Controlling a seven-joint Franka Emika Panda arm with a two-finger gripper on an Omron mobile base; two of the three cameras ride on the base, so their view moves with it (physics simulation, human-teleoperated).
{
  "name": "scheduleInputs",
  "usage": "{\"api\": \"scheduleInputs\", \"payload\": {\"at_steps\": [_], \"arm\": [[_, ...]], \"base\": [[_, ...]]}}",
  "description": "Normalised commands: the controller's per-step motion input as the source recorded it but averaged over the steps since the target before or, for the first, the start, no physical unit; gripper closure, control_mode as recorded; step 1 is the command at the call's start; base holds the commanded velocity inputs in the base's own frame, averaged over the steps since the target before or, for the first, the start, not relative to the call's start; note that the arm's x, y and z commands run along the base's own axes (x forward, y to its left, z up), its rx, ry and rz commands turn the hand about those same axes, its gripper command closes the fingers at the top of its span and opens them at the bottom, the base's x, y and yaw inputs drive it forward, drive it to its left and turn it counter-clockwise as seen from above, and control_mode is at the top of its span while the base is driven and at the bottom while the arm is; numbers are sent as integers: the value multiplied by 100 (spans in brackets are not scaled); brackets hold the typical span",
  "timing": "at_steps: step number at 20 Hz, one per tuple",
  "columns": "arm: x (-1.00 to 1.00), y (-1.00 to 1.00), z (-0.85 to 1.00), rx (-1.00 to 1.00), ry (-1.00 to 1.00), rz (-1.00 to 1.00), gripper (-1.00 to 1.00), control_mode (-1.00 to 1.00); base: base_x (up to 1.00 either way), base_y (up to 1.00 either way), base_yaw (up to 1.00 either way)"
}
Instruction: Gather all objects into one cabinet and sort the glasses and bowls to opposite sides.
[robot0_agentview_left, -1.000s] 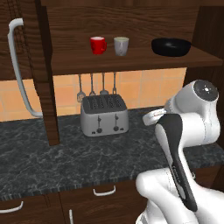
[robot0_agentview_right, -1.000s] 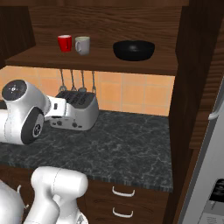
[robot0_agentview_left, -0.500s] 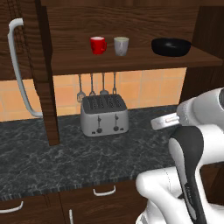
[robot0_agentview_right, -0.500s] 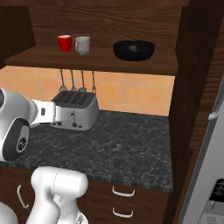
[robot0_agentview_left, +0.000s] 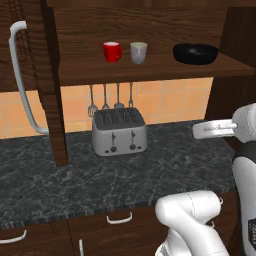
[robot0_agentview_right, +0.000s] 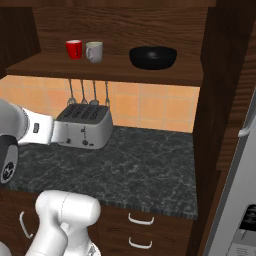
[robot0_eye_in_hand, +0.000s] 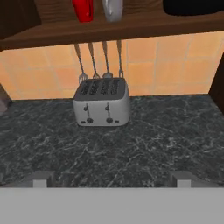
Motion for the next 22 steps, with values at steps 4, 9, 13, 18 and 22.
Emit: {"api": "scheduleInputs", "payload": {"at_steps": [4,9,13,18,22], "arm": [[-9,-3,16,19,8,-1,-100,-100],[1,11,0,-6,8,2,-100,-100],[-36,7,0,-11,0,3,-100,-100],[0,1,0,0,0,0,-100,-100],[0,-1,0,0,0,0,-100,100]], "base": [[0,0,0],[0,0,0],[0,0,0],[0,0,0],[-4,0,0]]}}
